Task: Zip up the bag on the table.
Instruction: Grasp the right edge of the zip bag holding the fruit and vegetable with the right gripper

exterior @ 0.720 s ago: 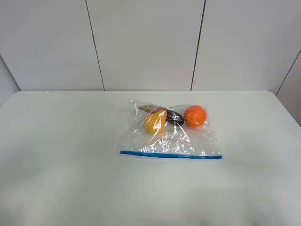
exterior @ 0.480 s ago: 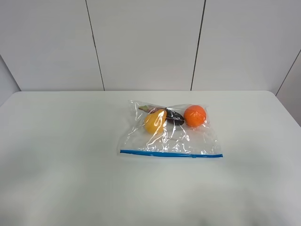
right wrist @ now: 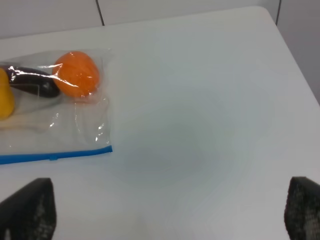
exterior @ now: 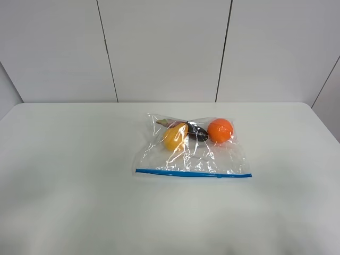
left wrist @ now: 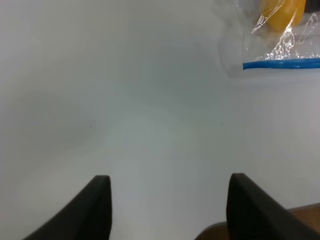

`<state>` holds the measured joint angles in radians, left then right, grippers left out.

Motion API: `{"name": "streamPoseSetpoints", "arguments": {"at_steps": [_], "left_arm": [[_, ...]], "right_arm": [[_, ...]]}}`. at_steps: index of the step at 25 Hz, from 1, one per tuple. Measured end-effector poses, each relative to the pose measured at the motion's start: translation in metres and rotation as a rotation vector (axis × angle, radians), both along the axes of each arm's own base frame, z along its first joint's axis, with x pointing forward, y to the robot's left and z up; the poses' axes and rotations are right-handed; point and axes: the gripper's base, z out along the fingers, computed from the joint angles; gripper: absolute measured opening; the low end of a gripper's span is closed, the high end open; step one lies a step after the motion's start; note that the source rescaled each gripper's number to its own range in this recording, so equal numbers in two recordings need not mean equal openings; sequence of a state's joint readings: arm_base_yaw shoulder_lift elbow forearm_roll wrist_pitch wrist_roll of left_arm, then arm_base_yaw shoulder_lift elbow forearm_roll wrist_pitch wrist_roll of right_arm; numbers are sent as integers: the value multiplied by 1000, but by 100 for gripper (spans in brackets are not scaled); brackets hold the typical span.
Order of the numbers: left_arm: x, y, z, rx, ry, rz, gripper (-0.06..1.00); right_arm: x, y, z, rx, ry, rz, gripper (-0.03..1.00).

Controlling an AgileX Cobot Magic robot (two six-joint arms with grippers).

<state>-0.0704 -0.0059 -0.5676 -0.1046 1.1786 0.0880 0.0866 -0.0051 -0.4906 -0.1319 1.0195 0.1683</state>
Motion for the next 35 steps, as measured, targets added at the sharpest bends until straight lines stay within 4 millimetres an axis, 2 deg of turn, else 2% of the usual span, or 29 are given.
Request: {"name": "streamPoseSetpoints", "arguments": {"at_steps": [12, 17, 20, 23, 27, 35], "left_arm": [[0, 0, 0, 0, 0, 0, 100], [0, 0, 0, 0, 0, 0, 100], [0, 0, 0, 0, 0, 0, 100], [0, 0, 0, 0, 0, 0, 100], [0, 0, 0, 0, -1, 0, 100], [0, 0, 0, 0, -2, 1, 100]], "right_arm": [[0, 0, 5, -26, -36, 15, 98], [-3, 0, 23, -27, -159, 20, 98], [-1, -2, 37, -63, -219, 3, 94], [17, -4, 45, -123, -179, -15, 91], [52, -1, 51, -149, -103, 1, 90], [121, 8, 58, -52, 1, -9, 90]]}}
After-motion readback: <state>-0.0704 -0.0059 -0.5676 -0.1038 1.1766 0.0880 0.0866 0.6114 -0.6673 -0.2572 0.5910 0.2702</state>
